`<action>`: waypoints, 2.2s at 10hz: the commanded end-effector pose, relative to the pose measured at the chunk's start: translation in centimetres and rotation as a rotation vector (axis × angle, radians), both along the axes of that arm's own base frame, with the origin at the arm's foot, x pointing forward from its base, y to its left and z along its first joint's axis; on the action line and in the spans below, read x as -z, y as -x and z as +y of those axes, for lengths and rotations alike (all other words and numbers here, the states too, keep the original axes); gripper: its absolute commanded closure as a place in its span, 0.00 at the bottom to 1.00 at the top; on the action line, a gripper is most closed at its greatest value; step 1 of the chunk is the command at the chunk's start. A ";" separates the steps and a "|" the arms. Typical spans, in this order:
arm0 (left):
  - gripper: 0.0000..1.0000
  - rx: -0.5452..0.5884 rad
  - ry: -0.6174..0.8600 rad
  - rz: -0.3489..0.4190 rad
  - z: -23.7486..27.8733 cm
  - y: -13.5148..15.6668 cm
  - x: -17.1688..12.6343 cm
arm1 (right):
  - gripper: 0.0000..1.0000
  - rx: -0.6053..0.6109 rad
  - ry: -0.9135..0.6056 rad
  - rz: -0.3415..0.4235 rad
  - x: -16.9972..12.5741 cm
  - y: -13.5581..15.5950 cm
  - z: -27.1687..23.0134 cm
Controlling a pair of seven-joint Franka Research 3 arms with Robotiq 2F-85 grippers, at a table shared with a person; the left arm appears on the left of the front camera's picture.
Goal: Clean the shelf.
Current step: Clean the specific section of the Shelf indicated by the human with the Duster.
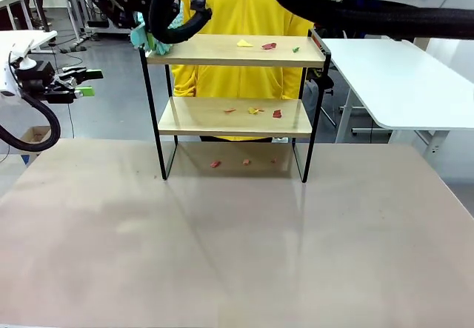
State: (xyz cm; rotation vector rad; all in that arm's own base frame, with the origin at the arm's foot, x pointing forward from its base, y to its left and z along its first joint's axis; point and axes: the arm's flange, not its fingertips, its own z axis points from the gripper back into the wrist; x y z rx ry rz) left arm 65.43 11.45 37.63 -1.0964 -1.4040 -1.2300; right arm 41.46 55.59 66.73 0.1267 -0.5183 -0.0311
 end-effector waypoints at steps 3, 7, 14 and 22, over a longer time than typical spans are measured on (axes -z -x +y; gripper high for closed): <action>0.00 0.002 -0.002 -0.005 0.0 0.2 -0.4 | 0.87 0.006 0.000 0.025 0.2 -0.1 -0.2; 0.00 0.002 -0.002 -0.005 0.0 0.2 -0.4 | 0.87 0.007 -0.009 0.041 0.2 -0.2 -0.2; 0.00 0.002 -0.002 -0.005 0.0 0.2 -0.4 | 0.87 0.029 -0.030 0.236 -0.1 -0.5 -15.9; 0.00 0.002 -0.002 -0.005 0.0 0.2 -0.4 | 0.87 0.020 -0.013 0.261 -0.7 1.6 -32.8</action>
